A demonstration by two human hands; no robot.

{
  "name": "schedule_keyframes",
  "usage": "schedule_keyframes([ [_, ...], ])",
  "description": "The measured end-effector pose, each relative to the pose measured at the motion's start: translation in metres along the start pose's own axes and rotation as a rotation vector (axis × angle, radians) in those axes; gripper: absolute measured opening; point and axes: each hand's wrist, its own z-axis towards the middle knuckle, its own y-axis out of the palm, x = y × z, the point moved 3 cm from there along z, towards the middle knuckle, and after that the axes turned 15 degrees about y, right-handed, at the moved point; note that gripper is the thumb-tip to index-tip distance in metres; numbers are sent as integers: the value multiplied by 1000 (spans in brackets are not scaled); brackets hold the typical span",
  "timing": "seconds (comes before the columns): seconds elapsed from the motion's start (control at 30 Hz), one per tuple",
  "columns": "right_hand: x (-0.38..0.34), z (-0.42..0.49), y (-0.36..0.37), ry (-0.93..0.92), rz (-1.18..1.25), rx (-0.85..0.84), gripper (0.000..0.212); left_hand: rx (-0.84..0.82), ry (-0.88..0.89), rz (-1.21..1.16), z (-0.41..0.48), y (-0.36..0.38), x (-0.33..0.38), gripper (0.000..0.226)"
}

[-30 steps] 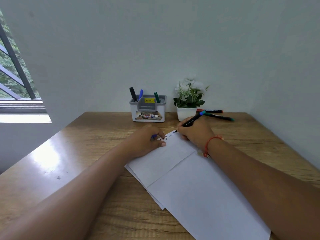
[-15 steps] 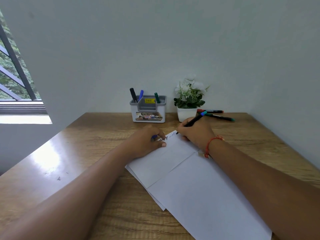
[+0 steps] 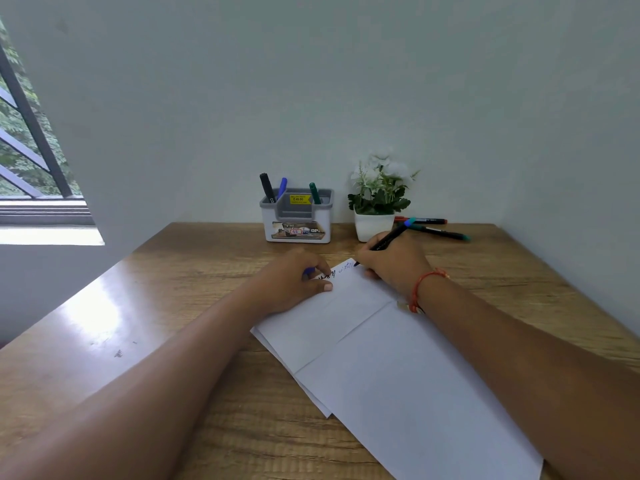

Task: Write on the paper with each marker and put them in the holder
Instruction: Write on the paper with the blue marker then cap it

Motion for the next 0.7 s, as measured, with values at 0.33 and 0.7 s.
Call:
schedule_keyframes([
  [0.33, 2, 4, 1, -30, -16, -26, 7, 3, -9, -3, 0, 0, 0, 34],
  [0.7, 2, 6, -5, 38, 97, -17, 8, -15, -31, -1, -1, 0, 2, 33],
])
